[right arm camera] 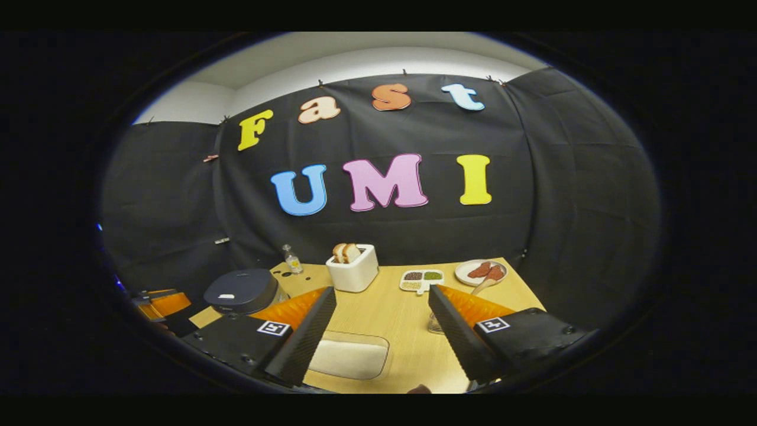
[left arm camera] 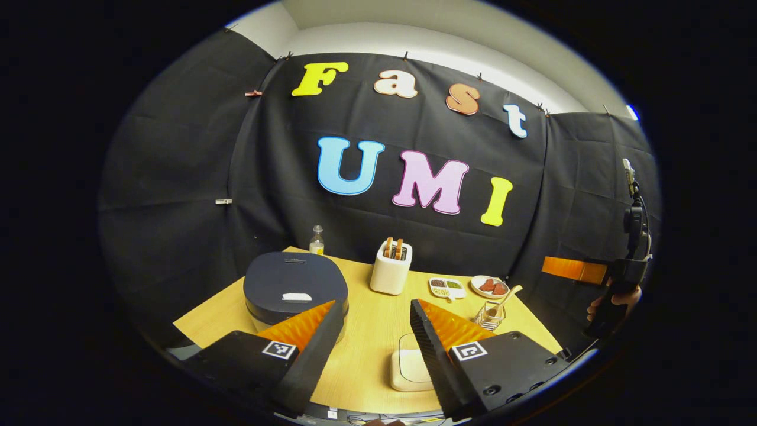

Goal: Close the left gripper, press the button to open the rice cooker; take a wooden spoon from the chopstick holder with the right hand, scoop a spoonful of rice and pour it into the rice cooker, then put the wooden spoon back into the chopstick holder.

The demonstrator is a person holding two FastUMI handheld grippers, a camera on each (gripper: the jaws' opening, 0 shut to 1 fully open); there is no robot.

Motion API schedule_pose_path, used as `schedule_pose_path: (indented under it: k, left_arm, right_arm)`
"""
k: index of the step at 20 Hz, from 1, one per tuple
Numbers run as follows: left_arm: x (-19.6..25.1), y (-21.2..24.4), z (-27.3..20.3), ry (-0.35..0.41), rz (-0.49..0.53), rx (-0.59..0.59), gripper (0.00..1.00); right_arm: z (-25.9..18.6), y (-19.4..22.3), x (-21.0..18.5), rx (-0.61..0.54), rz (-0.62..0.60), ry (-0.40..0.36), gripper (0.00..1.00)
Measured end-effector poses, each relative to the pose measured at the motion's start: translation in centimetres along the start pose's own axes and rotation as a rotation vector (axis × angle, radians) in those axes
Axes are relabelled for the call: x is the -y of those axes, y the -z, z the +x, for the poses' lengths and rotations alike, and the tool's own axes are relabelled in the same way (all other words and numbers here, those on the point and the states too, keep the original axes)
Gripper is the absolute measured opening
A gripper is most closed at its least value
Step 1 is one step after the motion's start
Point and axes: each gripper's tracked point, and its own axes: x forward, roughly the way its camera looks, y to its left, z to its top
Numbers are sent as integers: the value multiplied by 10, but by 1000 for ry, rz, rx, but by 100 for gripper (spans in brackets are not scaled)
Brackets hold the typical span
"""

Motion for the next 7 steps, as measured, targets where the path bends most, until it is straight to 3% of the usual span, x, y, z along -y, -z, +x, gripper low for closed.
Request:
schedule_pose_path:
  k: [7]
  left_arm:
    - [0, -4, -2, 7, 28, 18, 80]
  right_arm:
    - [-6, 9, -11, -21, -12, -14, 98]
